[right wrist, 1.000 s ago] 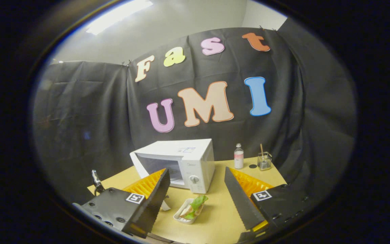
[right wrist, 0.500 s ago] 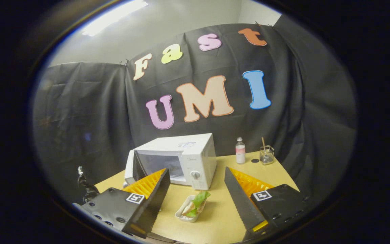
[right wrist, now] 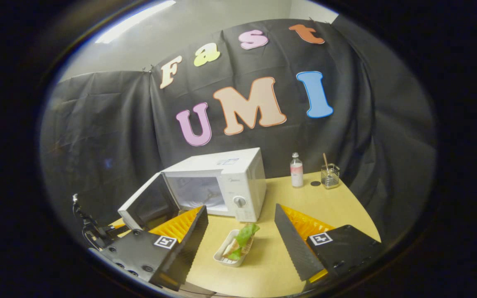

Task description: Open the microwave oven with the left hand, put the food in, and close the microwave oven.

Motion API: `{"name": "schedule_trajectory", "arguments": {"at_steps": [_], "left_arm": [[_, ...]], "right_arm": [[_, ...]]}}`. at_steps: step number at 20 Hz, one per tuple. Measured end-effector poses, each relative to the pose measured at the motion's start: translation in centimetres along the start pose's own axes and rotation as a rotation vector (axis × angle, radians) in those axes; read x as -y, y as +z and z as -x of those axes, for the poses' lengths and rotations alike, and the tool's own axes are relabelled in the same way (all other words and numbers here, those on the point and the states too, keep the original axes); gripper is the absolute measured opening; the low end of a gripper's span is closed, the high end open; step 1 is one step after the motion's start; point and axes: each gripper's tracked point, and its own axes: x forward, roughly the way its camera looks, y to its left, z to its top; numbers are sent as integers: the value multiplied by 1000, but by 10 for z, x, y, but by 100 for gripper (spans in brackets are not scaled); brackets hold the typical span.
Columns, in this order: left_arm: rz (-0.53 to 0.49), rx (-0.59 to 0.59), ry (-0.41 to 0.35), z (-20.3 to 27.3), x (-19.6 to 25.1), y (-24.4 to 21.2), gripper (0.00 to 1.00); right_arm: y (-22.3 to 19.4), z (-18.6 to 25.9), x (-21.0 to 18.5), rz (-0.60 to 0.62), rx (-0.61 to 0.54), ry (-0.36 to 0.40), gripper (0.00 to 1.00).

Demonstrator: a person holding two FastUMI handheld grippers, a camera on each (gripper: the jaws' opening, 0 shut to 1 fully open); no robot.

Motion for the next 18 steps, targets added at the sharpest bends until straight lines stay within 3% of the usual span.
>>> {"name": "schedule_trajectory", "arguments": {"at_steps": [5, 6, 7, 8, 10, 11, 12, 13, 15, 16, 18], "left_arm": [[55, -4, 79, 18, -48, 0, 99], [57, -3, 96, 21, -58, 0, 99], [55, 0, 117, 25, -70, 0, 99], [51, 2, 129, 29, -81, -1, 99], [79, -6, 117, 30, -90, -3, 99], [104, -10, 107, 31, -91, -4, 99], [119, -16, 98, 31, -91, -2, 99], [122, -19, 97, 31, -92, -2, 99], [104, -23, 103, 35, -95, -3, 99], [95, -21, 108, 37, -97, -2, 99], [84, -11, 133, 45, -107, 1, 99]], "right_arm": [[-31, -16, -1, -10, -70, 2, 92], [-38, -20, -2, -16, -84, 7, 100], [-42, -24, -3, -24, -96, 10, 99], [-47, -27, -4, -28, -106, 13, 90], [-55, -35, -5, -27, -126, 13, 90], [-59, -34, -6, -25, -134, 12, 99], [-61, -35, -6, -25, -142, 11, 99], [-65, -36, -7, -27, -151, 13, 89], [-74, -45, -9, -29, -168, 14, 90], [-77, -48, -8, -30, -176, 12, 99], [-81, -57, -6, -32, -190, 10, 99]]}}
